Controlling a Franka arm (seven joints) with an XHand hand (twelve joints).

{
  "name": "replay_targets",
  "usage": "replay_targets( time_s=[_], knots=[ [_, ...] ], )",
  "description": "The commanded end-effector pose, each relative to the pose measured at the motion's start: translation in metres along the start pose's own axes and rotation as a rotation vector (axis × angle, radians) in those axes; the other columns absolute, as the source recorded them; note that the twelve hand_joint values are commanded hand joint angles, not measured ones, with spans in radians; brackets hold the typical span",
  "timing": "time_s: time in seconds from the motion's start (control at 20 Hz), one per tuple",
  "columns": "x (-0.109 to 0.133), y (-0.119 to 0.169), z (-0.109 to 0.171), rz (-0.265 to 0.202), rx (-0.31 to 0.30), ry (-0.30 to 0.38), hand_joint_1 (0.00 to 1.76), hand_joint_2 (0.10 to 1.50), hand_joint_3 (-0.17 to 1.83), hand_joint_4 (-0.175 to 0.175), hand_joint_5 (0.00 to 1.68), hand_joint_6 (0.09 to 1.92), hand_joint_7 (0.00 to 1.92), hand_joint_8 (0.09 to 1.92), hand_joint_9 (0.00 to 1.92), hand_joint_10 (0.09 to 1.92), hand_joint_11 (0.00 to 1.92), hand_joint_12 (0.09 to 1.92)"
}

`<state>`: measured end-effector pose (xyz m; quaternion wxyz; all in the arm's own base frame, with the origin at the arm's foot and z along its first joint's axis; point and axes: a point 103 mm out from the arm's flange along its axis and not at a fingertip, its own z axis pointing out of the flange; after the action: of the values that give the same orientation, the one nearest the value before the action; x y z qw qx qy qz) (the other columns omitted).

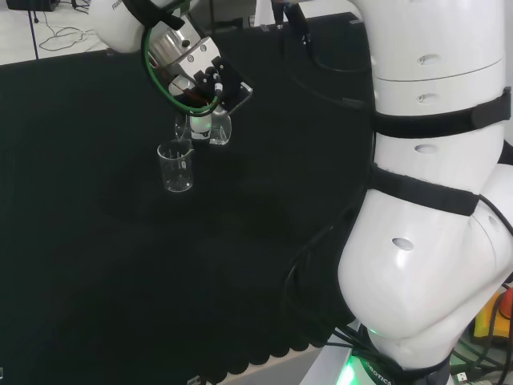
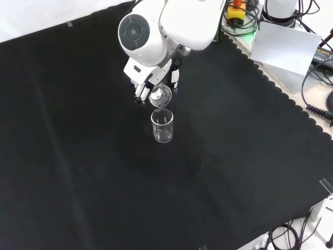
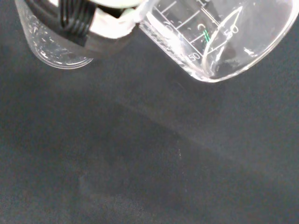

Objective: Pour the water from the handheld beaker into the one on the table.

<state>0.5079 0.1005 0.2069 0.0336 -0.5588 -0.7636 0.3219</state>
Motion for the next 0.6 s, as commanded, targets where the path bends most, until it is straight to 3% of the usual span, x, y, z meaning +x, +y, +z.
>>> replay_targets(
  time_s=[0.05,0.6],
  knots=[
    [0.0035,0.0004,-0.0033,0.012,0.011,-0.029,1.28,1.13,-0.17,-0.121,0.97,1.03,1.28,0.68,1.30,1.05,1.06,0.81],
    [0.0094,-0.0007,-0.0094,0.042,0.038,-0.084,1.28,1.13,-0.17,-0.122,0.97,1.03,1.28,0.68,1.30,1.05,1.06,0.80]
  ],
)
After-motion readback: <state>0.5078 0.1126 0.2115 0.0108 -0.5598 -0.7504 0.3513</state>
